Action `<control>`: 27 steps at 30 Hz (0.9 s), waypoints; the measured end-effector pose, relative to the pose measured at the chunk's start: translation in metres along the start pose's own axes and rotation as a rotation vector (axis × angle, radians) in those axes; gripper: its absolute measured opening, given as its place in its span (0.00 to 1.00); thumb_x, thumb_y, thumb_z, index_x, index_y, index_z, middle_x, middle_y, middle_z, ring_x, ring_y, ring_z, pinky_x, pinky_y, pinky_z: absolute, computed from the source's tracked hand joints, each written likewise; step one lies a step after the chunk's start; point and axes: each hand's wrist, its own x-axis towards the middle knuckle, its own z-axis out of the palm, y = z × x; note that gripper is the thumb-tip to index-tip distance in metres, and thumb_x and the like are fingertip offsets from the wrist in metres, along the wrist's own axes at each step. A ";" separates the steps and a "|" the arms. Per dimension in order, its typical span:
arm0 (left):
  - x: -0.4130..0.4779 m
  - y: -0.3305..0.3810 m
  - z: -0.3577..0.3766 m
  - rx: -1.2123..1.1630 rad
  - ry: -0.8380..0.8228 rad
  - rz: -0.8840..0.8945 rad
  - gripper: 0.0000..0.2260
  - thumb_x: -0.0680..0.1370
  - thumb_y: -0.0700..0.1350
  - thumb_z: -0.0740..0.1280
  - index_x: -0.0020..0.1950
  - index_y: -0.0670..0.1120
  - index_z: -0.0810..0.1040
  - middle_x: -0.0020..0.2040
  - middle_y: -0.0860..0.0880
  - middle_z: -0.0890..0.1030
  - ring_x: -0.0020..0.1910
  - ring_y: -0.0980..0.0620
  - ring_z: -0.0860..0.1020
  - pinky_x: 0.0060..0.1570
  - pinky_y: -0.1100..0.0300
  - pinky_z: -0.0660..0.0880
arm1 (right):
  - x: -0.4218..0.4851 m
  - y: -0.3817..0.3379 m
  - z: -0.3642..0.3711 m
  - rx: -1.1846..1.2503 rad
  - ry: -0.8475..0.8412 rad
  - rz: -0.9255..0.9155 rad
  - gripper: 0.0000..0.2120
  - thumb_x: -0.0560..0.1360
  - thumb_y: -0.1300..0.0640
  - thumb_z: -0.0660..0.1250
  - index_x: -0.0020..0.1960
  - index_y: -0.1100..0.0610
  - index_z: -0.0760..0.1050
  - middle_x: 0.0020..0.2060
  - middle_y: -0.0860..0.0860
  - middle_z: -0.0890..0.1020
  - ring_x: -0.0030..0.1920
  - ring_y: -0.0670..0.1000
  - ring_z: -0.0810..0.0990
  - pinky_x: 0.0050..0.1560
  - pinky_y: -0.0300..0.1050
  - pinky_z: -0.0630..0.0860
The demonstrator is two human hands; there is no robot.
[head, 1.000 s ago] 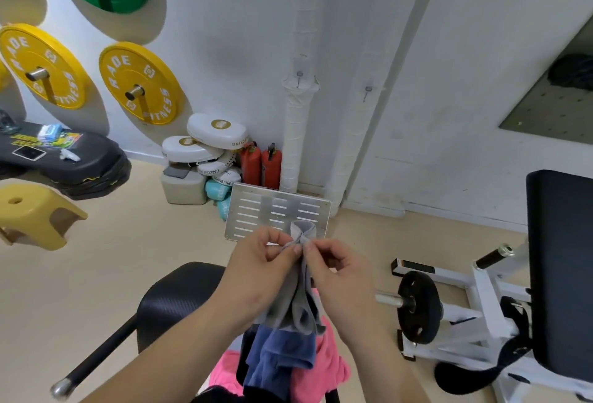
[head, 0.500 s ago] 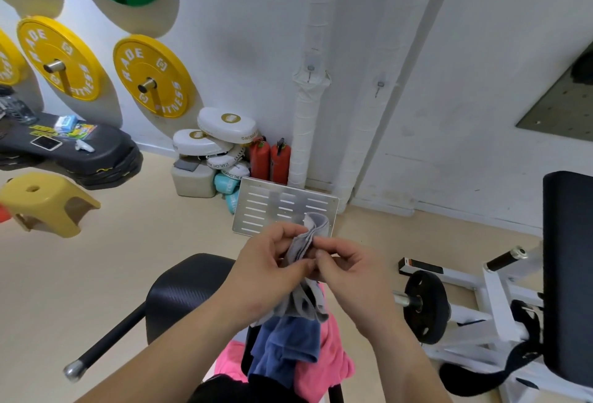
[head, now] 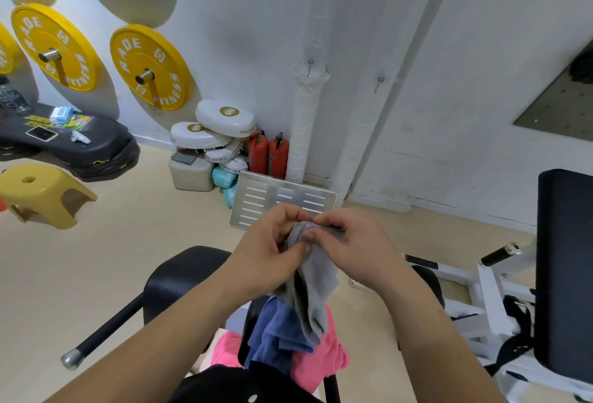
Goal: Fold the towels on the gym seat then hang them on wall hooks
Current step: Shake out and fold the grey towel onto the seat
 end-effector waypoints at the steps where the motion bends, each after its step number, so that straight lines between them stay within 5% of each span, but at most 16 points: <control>1: -0.002 -0.003 0.002 0.031 0.028 0.026 0.17 0.77 0.36 0.73 0.61 0.53 0.76 0.52 0.54 0.87 0.52 0.57 0.85 0.51 0.63 0.80 | 0.001 -0.003 0.001 0.003 0.010 0.010 0.03 0.76 0.51 0.73 0.48 0.48 0.86 0.42 0.44 0.86 0.47 0.42 0.82 0.51 0.46 0.79; 6: -0.018 -0.038 0.005 0.111 0.030 -0.043 0.20 0.73 0.40 0.76 0.59 0.57 0.76 0.51 0.61 0.83 0.49 0.62 0.82 0.47 0.65 0.79 | -0.003 -0.006 -0.009 0.189 0.142 0.070 0.08 0.78 0.54 0.72 0.40 0.47 0.82 0.35 0.39 0.83 0.38 0.38 0.80 0.40 0.29 0.73; 9: -0.025 -0.072 0.000 0.307 -0.073 -0.149 0.15 0.71 0.47 0.74 0.55 0.56 0.78 0.47 0.58 0.83 0.45 0.59 0.80 0.46 0.57 0.79 | -0.004 -0.001 -0.022 0.241 0.144 0.118 0.08 0.79 0.52 0.70 0.41 0.48 0.80 0.33 0.40 0.81 0.36 0.39 0.77 0.38 0.32 0.72; 13: -0.026 -0.104 -0.002 0.346 0.035 -0.204 0.13 0.75 0.46 0.72 0.57 0.59 0.79 0.48 0.62 0.84 0.49 0.65 0.80 0.48 0.71 0.75 | -0.004 0.010 -0.029 0.289 0.224 0.152 0.08 0.80 0.53 0.69 0.42 0.52 0.78 0.31 0.41 0.78 0.35 0.43 0.74 0.40 0.40 0.71; 19: -0.022 -0.129 -0.003 0.352 0.114 -0.262 0.09 0.79 0.39 0.69 0.48 0.54 0.84 0.40 0.60 0.85 0.41 0.63 0.82 0.41 0.73 0.73 | -0.013 0.024 -0.038 0.339 0.264 0.132 0.07 0.81 0.55 0.68 0.44 0.49 0.77 0.33 0.44 0.78 0.34 0.43 0.74 0.37 0.43 0.70; 27: -0.007 -0.133 0.004 -0.109 0.336 -0.562 0.04 0.75 0.34 0.71 0.46 0.41 0.84 0.42 0.40 0.86 0.35 0.47 0.81 0.44 0.49 0.82 | -0.018 0.043 -0.027 0.312 0.383 0.234 0.07 0.82 0.56 0.67 0.44 0.51 0.77 0.34 0.46 0.80 0.36 0.44 0.76 0.40 0.42 0.72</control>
